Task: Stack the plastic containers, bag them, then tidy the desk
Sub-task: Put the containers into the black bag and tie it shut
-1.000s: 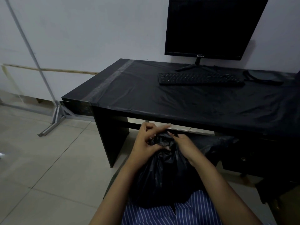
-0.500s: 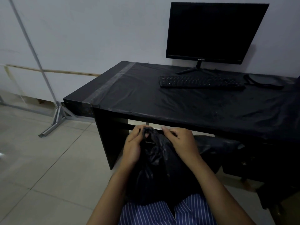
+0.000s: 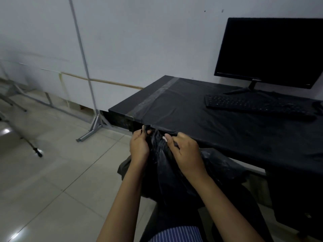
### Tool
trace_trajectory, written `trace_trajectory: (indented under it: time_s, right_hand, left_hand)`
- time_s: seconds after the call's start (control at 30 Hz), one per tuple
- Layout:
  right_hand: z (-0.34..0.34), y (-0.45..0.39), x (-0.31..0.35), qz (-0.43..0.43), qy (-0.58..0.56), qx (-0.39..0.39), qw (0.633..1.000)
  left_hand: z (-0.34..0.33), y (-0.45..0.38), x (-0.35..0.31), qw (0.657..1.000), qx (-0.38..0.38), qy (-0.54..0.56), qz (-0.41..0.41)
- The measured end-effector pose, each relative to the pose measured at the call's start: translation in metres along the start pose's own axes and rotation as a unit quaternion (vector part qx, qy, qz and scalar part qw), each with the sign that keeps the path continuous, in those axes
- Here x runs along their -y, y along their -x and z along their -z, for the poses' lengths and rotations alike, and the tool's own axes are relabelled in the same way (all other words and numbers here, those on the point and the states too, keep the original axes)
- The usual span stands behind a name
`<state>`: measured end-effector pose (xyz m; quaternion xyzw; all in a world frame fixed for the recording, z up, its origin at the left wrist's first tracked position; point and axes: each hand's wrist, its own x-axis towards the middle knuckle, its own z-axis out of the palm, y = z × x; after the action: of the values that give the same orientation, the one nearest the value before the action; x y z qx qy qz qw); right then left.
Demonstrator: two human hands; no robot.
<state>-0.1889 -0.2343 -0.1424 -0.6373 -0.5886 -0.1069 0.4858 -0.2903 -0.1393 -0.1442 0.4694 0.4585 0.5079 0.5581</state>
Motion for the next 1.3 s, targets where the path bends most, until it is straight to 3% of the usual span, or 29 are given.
trace_trajectory:
  time_s: [0.13,0.33,0.4,0.53,0.63,0.77,0.9,1.0,1.07,1.1,1.3]
  right_hand:
    - [-0.030,-0.011,0.020,0.008,-0.029,0.034,0.999]
    - [-0.070,0.007,0.027,0.011,-0.082,0.139,0.987]
    - [-0.072,0.018,0.026,0.005,-0.110,0.157,0.981]
    - [-0.072,0.031,0.029,0.019,-0.123,0.199,0.972]
    - [-0.070,0.036,0.028,0.009,-0.131,0.227,0.965]
    - [-0.068,0.035,0.011,-0.095,-0.203,0.250,0.942]
    - [-0.070,0.028,0.019,-0.224,-0.334,0.220,0.889]
    - [-0.072,0.023,0.035,-0.303,-0.502,0.212,0.782]
    - [-0.068,0.019,0.042,-0.342,-0.579,0.209,0.710]
    - [-0.068,0.018,0.044,-0.348,-0.589,0.209,0.698]
    - [-0.076,0.029,0.048,-0.313,-0.504,0.221,0.774]
  left_hand:
    - [0.027,-0.031,-0.012,0.994,-0.049,-0.086,-0.052]
    - [0.069,-0.061,0.001,0.981,-0.060,-0.187,0.005]
    - [0.075,-0.062,0.005,0.965,-0.093,-0.244,0.015]
    - [0.095,-0.079,0.012,0.954,-0.135,-0.259,0.061]
    - [0.103,-0.086,0.019,0.956,-0.141,-0.239,0.098]
    - [0.099,-0.074,0.031,0.998,-0.053,-0.032,0.014]
    - [0.087,-0.067,0.028,0.990,0.017,0.134,0.039]
    - [0.081,-0.063,0.018,0.967,0.033,0.236,0.090]
    - [0.079,-0.063,0.013,0.974,0.026,0.205,0.090]
    - [0.079,-0.065,0.012,0.980,0.012,0.181,0.082]
    - [0.082,-0.093,0.026,0.990,-0.084,0.080,0.075]
